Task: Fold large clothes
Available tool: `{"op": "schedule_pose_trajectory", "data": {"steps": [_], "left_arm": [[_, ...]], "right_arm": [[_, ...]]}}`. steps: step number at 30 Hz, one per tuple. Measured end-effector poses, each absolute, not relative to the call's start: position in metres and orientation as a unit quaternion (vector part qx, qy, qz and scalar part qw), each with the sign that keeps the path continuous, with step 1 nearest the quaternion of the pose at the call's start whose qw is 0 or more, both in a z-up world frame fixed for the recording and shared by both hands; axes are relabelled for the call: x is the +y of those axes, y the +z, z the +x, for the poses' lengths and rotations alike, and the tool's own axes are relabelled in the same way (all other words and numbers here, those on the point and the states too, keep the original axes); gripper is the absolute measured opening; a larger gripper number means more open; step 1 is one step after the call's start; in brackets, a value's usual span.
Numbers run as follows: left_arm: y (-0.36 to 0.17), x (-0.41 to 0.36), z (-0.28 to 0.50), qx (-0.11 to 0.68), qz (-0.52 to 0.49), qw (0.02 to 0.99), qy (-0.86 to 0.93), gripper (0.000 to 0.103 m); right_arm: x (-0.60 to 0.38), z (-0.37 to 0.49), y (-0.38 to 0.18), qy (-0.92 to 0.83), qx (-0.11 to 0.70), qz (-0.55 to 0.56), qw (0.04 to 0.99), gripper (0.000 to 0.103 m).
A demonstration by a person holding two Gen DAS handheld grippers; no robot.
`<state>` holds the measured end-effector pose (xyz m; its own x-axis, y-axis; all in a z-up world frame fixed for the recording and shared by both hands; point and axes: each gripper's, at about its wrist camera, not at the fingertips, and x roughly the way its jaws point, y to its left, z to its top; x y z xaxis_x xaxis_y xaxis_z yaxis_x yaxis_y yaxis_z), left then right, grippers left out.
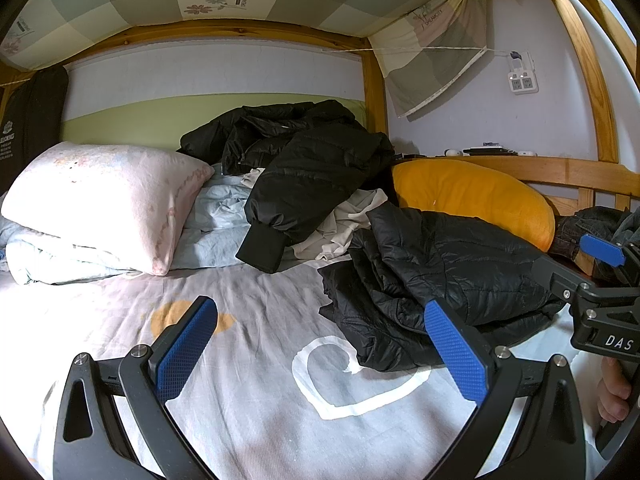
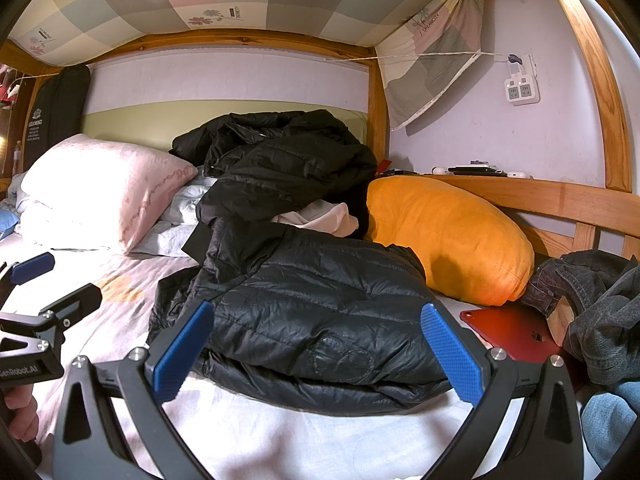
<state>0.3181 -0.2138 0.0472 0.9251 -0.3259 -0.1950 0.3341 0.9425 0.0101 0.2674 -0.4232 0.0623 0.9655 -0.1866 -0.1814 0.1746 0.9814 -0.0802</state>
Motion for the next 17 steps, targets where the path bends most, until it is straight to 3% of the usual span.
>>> {"op": "schedule_pose_trajectory", "data": {"steps": [17], "left_arm": [[0.0468, -0.2146, 0.3186, 0.097, 0.022, 0.981, -0.169, 0.103]], "right_arm": [[-0.4256, 0.2705, 0.0611, -0.086, 0.098, -0.034, 0.991, 0.103]]}}
